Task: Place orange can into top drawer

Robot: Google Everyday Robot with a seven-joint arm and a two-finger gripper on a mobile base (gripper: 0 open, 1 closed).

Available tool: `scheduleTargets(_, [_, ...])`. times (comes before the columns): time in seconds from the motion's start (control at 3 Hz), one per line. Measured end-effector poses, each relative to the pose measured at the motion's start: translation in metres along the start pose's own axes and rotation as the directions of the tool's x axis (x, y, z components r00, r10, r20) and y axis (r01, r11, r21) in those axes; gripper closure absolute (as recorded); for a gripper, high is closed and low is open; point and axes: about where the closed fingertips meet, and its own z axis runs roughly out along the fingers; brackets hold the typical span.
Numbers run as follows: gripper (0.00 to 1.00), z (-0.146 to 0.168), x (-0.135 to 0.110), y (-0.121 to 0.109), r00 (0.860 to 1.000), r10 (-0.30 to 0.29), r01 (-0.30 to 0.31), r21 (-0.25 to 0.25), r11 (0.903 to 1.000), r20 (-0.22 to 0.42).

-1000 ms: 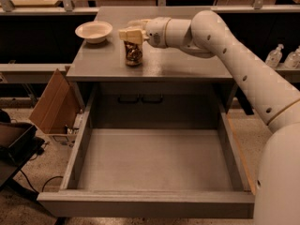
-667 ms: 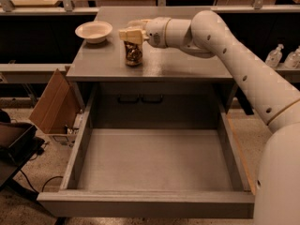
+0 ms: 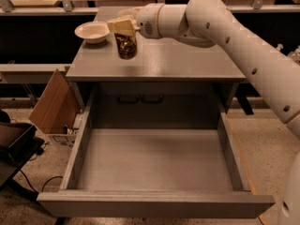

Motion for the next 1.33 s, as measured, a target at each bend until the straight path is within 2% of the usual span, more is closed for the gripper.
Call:
scheduleTargets(0.33, [1.0, -0.017, -0.024, 0.05, 0.999, -0.04, 0.041, 0.017, 0.999, -0.031])
scheduleTargets(0.67, [1.0, -0.044, -0.019, 0.1, 0.996, -0.047, 0.049, 0.018, 0.9987, -0.078])
scheduleTargets(1.0, [1.0, -0.064, 0.019, 0.134, 0.997, -0.004, 0.005, 0.011, 0.9999, -0.073])
scheduleTargets(1.33, [1.0, -0.089, 0.056, 0.151, 1.0, -0.007, 0.007, -0.006, 1.0, -0.029])
